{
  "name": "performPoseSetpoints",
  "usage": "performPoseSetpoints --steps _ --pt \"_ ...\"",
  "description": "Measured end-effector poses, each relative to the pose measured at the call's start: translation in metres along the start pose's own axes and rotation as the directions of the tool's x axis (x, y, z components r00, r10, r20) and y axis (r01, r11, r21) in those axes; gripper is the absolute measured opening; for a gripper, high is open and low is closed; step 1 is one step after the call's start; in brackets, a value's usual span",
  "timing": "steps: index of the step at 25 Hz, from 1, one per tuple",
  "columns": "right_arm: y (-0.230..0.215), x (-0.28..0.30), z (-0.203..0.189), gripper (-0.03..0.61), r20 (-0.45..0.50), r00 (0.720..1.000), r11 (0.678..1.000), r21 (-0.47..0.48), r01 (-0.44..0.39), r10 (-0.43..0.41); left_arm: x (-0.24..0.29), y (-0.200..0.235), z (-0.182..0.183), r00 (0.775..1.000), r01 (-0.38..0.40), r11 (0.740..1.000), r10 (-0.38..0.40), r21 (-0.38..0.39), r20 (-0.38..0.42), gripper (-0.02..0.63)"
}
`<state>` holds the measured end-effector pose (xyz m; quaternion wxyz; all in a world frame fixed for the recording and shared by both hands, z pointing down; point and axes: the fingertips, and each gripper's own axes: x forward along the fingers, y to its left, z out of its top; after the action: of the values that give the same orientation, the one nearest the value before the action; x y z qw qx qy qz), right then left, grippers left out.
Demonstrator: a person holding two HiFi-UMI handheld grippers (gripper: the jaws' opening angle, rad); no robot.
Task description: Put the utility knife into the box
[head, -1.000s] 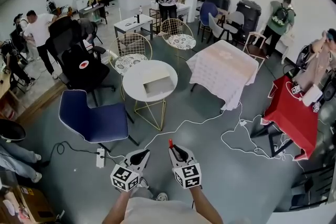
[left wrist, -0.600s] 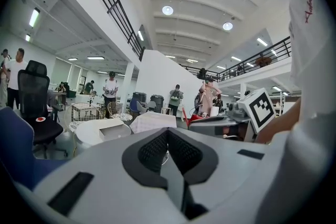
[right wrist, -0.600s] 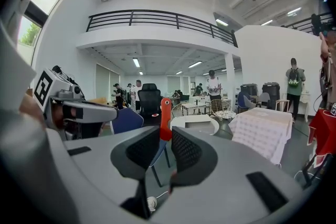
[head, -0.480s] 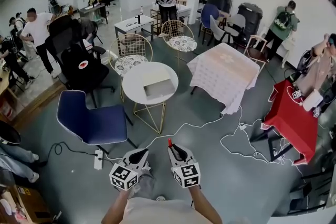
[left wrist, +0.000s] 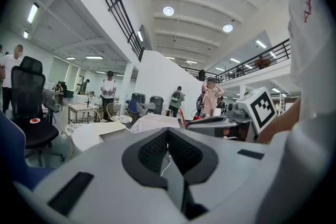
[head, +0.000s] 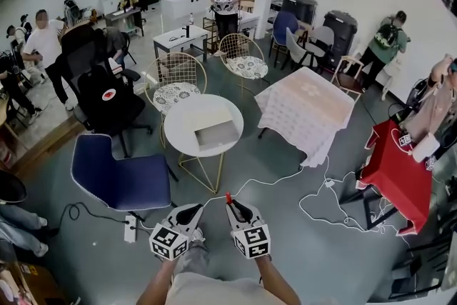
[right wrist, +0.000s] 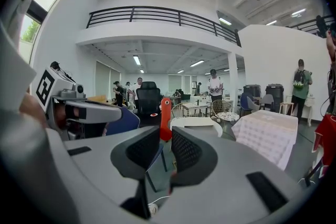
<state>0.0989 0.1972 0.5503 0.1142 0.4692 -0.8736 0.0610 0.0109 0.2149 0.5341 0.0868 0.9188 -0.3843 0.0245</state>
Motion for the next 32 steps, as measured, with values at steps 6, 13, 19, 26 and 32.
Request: performPoseSetpoints --steps 6,13,19,26,32 --pt "-0.018 0.045 0.003 0.080 -0.032 0.999 1.000 0.001 -0.007 0.007 0.029 0.041 0.000 1.000 -0.001 1.000 0.001 -0.028 -0.008 0.011" --pt "-0.047 0.109 0.032 0.080 -0.037 0.999 1.000 0.009 0.010 -0.010 0.075 0.099 0.026 0.999 0.028 0.999 -0.028 -0.031 -0.015 0.011" --pt "-0.063 0.165 0.053 0.080 -0.053 0.998 1.000 0.011 0.023 -0.022 0.107 0.153 0.051 0.998 0.054 0.998 -0.054 -0.016 -0.014 0.011" --pt "-0.077 0.224 0.064 0.080 -0.067 0.997 1.000 0.010 0.029 -0.029 0.132 0.208 0.056 0.998 0.059 0.997 -0.060 -0.039 -0.013 0.011" --pt "-0.087 0.253 0.060 0.080 -0.084 0.995 0.999 0.015 0.049 -0.047 0.145 0.238 0.053 0.997 0.075 0.996 -0.076 -0.048 -0.016 0.011"
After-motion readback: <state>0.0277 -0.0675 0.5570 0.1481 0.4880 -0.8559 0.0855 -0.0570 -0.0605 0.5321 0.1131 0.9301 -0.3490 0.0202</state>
